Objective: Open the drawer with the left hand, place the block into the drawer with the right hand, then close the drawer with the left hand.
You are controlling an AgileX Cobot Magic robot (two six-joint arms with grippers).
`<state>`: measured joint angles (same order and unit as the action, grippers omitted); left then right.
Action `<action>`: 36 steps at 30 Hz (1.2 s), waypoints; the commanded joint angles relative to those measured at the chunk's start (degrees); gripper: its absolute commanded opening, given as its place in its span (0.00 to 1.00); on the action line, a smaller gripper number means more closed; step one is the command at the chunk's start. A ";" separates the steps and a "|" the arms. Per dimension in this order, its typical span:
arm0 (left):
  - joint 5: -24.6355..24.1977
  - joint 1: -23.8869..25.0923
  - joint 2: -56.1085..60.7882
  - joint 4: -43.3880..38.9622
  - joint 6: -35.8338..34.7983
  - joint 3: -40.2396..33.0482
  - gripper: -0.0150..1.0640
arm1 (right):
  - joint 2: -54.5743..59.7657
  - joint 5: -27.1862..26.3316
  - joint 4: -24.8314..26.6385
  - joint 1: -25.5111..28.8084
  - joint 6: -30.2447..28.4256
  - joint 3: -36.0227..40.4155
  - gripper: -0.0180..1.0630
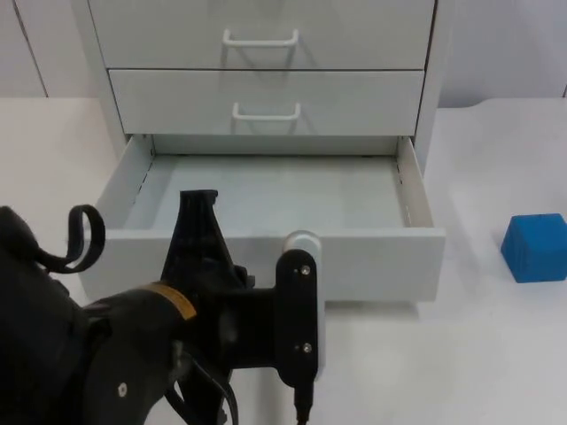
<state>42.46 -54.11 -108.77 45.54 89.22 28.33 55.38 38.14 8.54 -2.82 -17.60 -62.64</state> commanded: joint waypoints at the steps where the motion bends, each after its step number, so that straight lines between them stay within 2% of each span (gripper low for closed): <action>1: -2.27 -1.17 0.99 1.50 -2.61 -0.83 0.01 | -0.32 0.16 0.65 -0.41 0.18 -0.23 0.99; 17: 0.41 -1.17 0.99 3.31 -3.10 -0.83 0.01 | -0.32 0.16 0.65 -0.41 0.18 -0.23 0.99; 20: 0.29 -1.17 0.99 3.43 -3.10 -0.83 0.06 | -0.32 0.16 0.77 -0.41 0.18 -0.23 0.99; 24: -1.83 -1.17 0.87 2.20 -3.46 -0.83 0.22 | -0.32 0.16 0.77 -0.41 0.18 -0.23 0.99; 33: -2.73 -1.17 0.87 3.05 -3.60 -0.83 0.24 | -0.32 0.16 0.77 -0.41 0.18 -0.23 0.99; 34: -2.73 -1.17 0.87 3.59 -3.34 -0.83 0.27 | -0.32 0.16 0.77 -0.41 0.18 -0.23 0.99; 36: -2.61 -1.30 0.87 5.99 -2.27 -0.83 0.38 | -0.32 0.16 0.77 -0.41 0.18 -0.23 0.99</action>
<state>39.51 -54.98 -108.29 48.44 86.35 27.73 55.38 38.24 9.03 -2.82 -17.60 -62.64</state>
